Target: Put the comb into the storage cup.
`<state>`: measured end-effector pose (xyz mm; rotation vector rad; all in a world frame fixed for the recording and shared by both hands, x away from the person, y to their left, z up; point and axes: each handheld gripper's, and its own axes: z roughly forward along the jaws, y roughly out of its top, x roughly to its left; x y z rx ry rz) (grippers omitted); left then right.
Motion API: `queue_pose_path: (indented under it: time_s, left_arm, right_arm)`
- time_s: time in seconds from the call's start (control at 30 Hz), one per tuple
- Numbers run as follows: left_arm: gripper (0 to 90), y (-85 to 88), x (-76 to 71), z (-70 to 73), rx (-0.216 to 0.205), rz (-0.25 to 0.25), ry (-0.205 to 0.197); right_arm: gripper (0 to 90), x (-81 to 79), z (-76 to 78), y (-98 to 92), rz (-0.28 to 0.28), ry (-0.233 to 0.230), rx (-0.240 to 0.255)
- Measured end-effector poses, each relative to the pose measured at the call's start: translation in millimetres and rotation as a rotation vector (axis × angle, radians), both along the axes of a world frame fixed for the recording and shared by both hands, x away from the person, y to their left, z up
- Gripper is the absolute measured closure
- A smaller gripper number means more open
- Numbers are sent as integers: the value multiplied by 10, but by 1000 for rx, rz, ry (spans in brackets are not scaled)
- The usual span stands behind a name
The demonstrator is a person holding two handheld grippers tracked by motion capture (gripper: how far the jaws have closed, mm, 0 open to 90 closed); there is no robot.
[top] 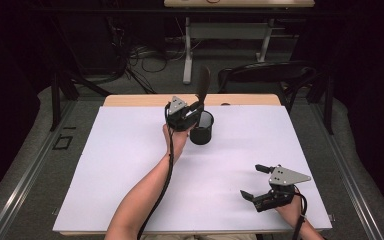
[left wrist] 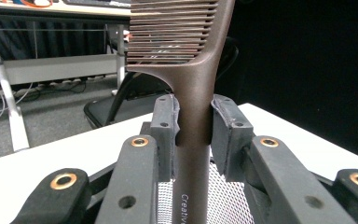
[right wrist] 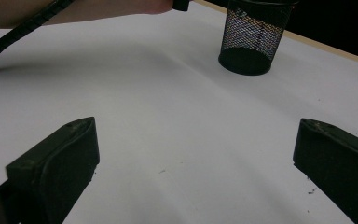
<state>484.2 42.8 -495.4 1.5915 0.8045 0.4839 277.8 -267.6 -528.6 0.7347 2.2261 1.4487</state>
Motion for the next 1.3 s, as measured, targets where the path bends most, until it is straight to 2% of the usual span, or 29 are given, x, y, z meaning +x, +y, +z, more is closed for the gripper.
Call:
queue_pose_path:
  time_s: [0.37, 0.7, 1.3]
  left_arm:
    - [721, -21, -12, -34, 15, 2, 6]
    - [720, -30, -31, -79, 56, -1, 6]
    - [717, -61, -56, -140, 98, -8, 7]
  right_arm:
    - [0, 0, 0, 0, -1, 0, 0]
    - [0, 0, 0, 1, -1, 0, -1]
    - [0, 0, 0, 1, 0, 0, -2]
